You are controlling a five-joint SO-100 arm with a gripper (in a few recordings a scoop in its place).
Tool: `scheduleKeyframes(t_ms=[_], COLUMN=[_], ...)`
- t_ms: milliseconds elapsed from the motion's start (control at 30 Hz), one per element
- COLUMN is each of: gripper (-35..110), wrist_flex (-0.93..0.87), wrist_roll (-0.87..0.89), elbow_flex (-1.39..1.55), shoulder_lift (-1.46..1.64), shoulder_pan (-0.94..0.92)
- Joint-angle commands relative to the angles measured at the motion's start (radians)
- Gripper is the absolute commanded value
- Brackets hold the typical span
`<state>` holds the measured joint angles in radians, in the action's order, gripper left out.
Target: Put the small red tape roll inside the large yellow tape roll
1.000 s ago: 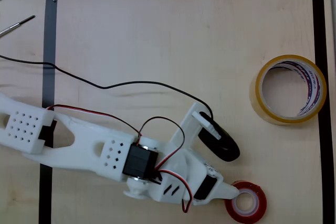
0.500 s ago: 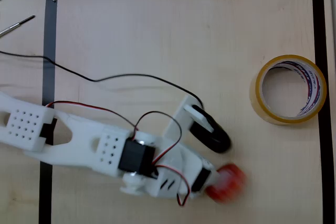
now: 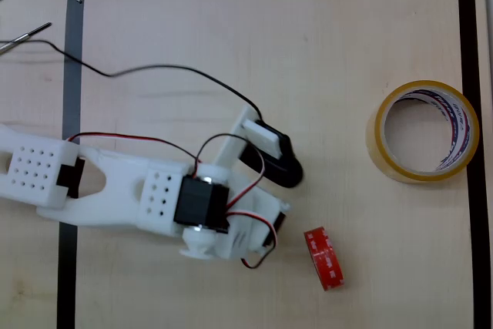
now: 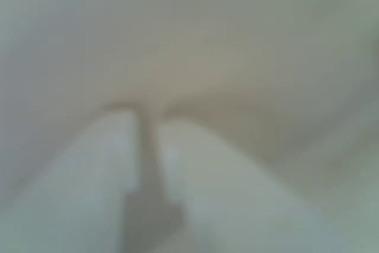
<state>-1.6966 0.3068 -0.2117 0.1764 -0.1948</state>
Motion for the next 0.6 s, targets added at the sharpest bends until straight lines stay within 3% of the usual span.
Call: scheduleKeyframes(t_ms=[0,133,233,567], gripper=[0,0,16,39], wrist_flex=[-0.084,-0.087,-0.089,-0.061], wrist_roll=[0.014,0.006,-0.017,-0.259], elbow_flex=[-0.031,-0.031,-0.031,-0.031], shoulder_lift=[0.173,0.279,0.356,0.413], shoulder_pan=[-0.020,-0.055,-0.060,-0.021])
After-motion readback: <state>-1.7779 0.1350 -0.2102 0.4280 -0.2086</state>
